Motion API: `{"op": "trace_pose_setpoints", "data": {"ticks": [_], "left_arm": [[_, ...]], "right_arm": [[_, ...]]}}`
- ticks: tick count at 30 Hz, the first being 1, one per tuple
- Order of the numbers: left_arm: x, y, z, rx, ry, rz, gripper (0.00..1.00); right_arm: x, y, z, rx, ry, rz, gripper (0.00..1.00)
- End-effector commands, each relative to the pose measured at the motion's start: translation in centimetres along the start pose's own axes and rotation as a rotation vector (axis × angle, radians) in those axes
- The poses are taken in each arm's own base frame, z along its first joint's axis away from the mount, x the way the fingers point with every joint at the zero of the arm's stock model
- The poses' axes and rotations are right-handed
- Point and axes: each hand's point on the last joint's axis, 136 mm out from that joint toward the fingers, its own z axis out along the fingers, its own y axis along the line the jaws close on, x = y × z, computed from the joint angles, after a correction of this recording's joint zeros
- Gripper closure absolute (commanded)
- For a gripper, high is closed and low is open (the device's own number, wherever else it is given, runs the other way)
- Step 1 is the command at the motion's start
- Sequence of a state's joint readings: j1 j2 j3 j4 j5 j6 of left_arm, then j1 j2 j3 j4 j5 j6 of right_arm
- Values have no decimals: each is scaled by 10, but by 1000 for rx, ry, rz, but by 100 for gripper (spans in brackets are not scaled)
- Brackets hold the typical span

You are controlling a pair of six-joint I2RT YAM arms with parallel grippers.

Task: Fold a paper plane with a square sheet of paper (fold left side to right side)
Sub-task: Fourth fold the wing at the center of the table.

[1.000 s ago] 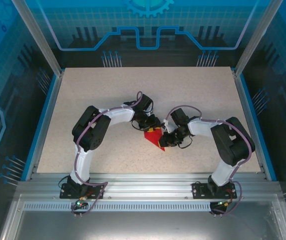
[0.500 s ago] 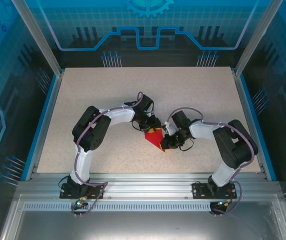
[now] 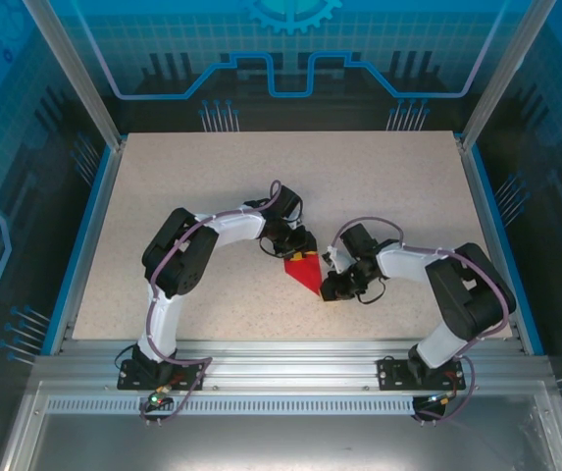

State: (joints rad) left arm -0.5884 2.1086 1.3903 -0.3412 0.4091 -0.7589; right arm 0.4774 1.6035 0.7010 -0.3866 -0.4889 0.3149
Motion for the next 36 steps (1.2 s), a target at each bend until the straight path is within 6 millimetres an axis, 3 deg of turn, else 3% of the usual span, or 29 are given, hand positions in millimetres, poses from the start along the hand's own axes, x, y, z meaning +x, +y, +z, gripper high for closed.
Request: {"op": "trace_pose_setpoints", "data": {"ticks": [1,10,15,19,25,31,36], "left_arm": [[16,54,16,-166,46,-71,63],[16,53,13,-162,42,-68,63],[16,50,13,-156,42,-66,62],[15,49,12,-156,38,-61,63],[15,48,12,-153,39,-63,63],[11,43,7,-147,31,-52,61],[-3,44,-1,-136,6,-50,60]], "right_arm": [[48,-3,-2,33,146,83,85],[7,38,-51,-72,-71,-1,82],[-30,35,-38,-57,-123,8,85],[-45,35,-26,-52,-116,5,85],[-44,15,-5,9,-64,43,86],[-18,-10,15,101,59,100,88],[7,-31,17,200,133,140,89]]}}
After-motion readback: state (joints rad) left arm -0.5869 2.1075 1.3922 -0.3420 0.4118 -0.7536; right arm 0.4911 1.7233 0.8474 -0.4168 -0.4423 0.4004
